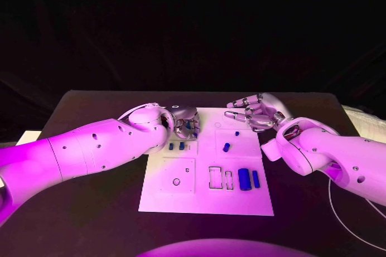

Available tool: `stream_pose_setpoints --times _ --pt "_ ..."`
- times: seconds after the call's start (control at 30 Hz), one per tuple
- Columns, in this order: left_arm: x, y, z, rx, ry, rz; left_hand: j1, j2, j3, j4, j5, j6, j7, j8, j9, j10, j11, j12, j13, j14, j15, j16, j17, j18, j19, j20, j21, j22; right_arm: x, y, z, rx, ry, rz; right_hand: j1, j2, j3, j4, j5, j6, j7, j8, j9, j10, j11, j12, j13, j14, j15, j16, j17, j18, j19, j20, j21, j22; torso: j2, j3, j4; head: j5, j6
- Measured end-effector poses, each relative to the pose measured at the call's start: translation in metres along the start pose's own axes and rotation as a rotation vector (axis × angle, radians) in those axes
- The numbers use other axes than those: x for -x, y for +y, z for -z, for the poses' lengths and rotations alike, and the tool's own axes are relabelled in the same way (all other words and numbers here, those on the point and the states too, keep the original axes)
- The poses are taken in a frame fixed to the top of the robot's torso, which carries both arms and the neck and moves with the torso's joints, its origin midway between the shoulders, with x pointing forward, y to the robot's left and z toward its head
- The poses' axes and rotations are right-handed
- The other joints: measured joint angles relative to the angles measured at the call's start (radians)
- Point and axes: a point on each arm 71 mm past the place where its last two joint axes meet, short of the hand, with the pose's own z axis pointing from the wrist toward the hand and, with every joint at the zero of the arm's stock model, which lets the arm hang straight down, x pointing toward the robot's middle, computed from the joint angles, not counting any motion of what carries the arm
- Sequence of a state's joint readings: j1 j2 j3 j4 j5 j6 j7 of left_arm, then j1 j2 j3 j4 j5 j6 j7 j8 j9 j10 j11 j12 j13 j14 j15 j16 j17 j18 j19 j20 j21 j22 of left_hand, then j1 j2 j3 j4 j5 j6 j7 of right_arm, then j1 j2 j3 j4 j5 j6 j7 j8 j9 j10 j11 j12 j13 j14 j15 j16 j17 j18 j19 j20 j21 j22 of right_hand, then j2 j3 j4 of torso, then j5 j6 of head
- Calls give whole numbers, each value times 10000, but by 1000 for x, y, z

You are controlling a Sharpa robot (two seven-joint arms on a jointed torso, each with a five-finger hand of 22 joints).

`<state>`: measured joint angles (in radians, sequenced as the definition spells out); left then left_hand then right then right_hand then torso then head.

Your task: Assemble the parts on the task board

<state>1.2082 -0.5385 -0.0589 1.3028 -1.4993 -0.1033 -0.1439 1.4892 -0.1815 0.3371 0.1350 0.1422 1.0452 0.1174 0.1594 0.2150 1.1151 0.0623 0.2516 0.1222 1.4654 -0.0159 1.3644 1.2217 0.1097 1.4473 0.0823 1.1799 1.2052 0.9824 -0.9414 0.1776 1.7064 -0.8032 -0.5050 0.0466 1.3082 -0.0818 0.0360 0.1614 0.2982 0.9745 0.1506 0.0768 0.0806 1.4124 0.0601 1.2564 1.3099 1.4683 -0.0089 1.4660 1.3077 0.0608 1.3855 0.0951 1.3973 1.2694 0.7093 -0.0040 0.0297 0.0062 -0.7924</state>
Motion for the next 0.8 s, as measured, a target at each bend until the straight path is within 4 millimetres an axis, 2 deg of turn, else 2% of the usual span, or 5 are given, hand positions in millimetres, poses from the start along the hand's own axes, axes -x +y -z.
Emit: stream_pose_setpoints --times 0.07,0.3,0.5,0.8 --pt "-1 0 -1 20 50 -28 0 0 127 -18 0 75 0 -78 -41 95 -21 -99 -43 0 0 0 -40 -117 36 -36 51 60 0 0 0 1 2 0 0 0 0 0 0 0 0 0 0 0 0 0 0 0 0 0 0 0 0 0 0 0 0 0 0 -1 0" --pt "-1 0 -2 68 103 -106 -4 4 351 -131 0 245 -5 -152 -135 331 -41 -261 -140 0 0 0 -115 -118 36 -36 205 226 0 0 0 -1 6 0 0 0 0 0 60 0 0 0 0 0 0 0 1 0 0 0 -1 0 0 0 0 0 0 1 0 -4 -20" --pt "-1 -1 -4 99 155 -179 93 170 640 -366 -7 469 -30 -156 -194 632 -123 -347 -159 2 -74 0 -161 -119 72 -72 325 384 0 0 0 3 16 -2 0 0 0 0 60 0 0 0 -1 0 0 1 2 0 0 0 -1 0 0 0 0 0 0 4 0 -5 -33" --pt "-1 -2 -5 143 151 -235 145 221 1142 -729 -87 806 -14 -193 -281 1026 -130 -514 -171 3 -74 0 -211 -118 107 -107 529 607 -1 0 0 8 35 -7 0 0 0 0 59 0 0 0 0 0 0 1 4 0 0 0 -2 0 0 0 1 0 -6 7 0 7 -42"
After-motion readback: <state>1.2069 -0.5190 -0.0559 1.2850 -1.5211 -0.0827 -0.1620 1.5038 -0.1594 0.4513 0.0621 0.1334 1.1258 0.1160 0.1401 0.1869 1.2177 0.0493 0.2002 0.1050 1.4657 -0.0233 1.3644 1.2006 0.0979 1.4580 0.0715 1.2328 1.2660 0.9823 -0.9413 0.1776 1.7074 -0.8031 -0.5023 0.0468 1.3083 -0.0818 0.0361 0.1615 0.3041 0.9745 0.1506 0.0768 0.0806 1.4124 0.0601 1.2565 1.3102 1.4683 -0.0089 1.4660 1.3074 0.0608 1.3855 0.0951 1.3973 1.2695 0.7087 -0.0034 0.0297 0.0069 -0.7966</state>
